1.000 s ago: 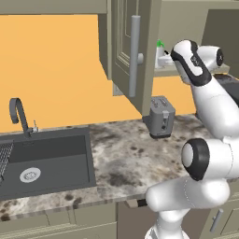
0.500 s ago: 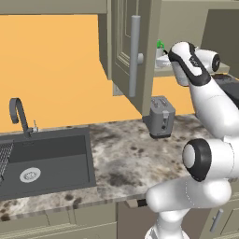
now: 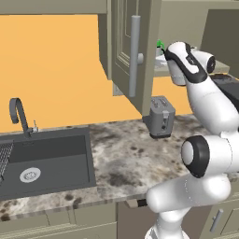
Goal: Pick the mug on the counter and place it in the cabinet with the handle facing the right, like the mugs already inside.
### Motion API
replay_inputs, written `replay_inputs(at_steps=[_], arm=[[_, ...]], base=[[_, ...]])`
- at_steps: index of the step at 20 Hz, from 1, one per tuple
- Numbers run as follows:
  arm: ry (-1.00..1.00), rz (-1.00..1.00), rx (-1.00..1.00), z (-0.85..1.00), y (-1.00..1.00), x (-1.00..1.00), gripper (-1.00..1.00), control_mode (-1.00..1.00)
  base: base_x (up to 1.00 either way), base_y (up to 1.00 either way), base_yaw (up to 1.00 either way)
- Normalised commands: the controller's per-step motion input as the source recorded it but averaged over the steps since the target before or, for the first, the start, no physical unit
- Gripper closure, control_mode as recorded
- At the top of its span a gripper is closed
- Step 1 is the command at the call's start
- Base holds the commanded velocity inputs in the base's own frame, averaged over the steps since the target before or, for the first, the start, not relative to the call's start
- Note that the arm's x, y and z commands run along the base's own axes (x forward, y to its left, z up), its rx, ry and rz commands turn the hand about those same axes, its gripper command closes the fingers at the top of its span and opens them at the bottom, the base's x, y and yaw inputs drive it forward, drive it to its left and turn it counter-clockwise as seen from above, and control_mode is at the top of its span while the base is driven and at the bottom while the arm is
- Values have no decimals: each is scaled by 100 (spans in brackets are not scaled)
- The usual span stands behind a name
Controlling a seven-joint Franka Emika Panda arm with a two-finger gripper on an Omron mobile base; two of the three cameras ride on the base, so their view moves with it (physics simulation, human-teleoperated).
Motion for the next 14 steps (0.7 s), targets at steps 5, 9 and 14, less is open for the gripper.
replay_inputs(at_steps=[5,9,14], arm=[[-2,-4,0,0,0,4,-100,-100],[-5,-1,0,0,0,0,-100,-100],[-5,0,0,0,0,-4,-100,-100]], base=[[0,0,0],[0,0,0],[0,0,0]])
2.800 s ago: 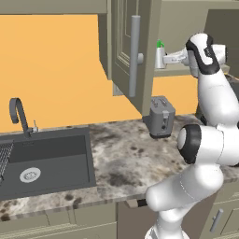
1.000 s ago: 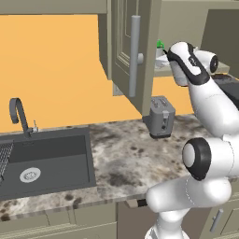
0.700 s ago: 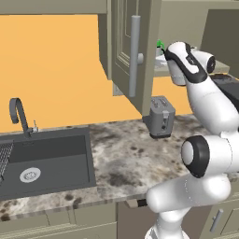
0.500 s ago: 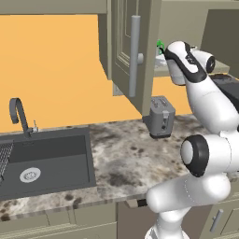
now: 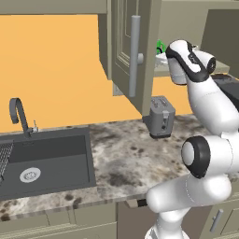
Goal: Pick the mug on the counter and place it in the cabinet with the handle facing the right, like the mugs already inside.
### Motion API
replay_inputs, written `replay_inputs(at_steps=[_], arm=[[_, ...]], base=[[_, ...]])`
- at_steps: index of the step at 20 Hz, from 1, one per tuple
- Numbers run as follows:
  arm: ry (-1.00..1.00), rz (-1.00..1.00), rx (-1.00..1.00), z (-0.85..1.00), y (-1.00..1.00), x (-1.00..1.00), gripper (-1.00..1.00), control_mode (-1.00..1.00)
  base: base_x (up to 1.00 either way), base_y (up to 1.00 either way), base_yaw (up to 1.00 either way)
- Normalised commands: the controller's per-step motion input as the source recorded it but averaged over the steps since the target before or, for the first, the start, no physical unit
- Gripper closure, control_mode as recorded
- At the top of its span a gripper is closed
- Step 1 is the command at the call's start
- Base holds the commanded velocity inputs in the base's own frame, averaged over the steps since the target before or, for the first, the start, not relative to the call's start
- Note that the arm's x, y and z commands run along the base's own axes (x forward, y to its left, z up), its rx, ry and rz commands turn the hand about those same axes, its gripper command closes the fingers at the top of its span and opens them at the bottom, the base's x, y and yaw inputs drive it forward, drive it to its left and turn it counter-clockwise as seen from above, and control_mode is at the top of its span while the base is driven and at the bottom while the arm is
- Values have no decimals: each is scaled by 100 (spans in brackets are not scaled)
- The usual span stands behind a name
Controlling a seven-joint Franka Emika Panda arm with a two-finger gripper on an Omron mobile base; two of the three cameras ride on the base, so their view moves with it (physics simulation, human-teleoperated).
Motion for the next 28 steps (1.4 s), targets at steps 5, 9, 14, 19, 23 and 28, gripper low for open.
replay_inputs(at_steps=[5,9,14,19,23,28], arm=[[-2,0,0,-3,0,-15,-100,-100],[0,-4,0,-18,0,-26,-100,-100],[0,-5,0,-27,0,-30,-100,-100],[0,-3,0,-26,0,-22,-100,-100],[-1,-2,0,-10,0,-18,-100,-100],[-5,0,0,8,0,-1,-100,-100]], base=[[0,0,0],[0,0,0],[0,0,0],[0,0,0],[0,0,0],[0,0,0]])
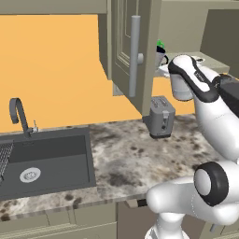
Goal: Pick the mug on the counter and place it in the cabinet with the handle facing the right, like the mugs already inside.
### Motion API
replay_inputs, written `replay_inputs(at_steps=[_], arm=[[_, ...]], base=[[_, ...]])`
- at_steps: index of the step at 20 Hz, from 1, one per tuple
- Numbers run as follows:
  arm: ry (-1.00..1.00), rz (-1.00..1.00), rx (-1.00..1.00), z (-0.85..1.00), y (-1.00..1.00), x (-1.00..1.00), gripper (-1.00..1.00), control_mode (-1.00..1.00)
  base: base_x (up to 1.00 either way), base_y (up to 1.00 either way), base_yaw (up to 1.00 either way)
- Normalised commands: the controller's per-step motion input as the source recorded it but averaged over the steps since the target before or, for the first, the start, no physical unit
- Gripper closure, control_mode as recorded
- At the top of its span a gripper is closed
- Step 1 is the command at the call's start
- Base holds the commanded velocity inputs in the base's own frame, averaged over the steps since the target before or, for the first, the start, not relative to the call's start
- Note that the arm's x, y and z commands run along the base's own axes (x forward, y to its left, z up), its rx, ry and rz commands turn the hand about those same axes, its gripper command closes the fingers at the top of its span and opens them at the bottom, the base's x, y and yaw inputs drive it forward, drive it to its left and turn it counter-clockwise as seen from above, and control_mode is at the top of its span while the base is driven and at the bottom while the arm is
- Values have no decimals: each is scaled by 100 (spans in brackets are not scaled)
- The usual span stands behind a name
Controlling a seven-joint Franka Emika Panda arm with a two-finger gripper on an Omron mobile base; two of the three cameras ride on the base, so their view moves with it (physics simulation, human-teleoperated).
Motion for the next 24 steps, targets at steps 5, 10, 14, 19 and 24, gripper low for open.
replay_inputs(at_steps=[5,10,14,19,24], arm=[[-6,0,2,32,0,0,-100,-100],[-3,0,2,15,0,0,-100,-100],[0,-1,0,0,-8,-2,-100,-100],[-3,0,0,0,-1,-27,-100,-100],[-6,0,0,0,0,-60,-100,-100]], base=[[0,0,0],[0,0,0],[0,0,0],[0,0,0],[0,0,0]])
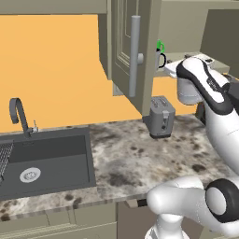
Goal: Pick the mug on the counter and place it in the cabinet with the handle facing the right, like the mugs already inside.
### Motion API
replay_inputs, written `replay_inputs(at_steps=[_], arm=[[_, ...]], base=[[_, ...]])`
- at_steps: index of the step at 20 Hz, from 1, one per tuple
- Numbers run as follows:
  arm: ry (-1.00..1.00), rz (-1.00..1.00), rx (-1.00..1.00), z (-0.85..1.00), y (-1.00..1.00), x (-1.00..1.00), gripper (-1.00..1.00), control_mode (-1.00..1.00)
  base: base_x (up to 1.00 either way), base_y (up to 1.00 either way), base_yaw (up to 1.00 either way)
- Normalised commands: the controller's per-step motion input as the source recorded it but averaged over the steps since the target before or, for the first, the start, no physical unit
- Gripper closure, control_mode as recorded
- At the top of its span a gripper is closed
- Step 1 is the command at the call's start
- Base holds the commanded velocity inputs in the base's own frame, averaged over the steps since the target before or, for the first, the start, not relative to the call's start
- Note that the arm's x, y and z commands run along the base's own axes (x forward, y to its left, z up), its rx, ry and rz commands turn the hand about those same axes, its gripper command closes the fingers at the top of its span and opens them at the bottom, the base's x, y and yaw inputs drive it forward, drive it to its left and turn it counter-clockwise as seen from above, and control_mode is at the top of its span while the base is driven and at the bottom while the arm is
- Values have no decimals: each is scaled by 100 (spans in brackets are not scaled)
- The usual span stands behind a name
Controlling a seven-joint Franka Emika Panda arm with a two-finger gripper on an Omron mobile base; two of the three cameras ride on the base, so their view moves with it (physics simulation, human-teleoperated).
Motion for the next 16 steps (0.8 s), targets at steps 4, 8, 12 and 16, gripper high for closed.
replay_inputs(at_steps=[4,8,12,16], arm=[[-6,0,0,0,0,-58,-100,-100],[-5,0,0,0,0,-52,-100,-100],[-2,0,0,-2,0,-53,-100,-100],[0,0,0,-19,0,-46,-100,-100]], base=[[0,0,0],[0,0,0],[0,0,0],[0,0,0]])
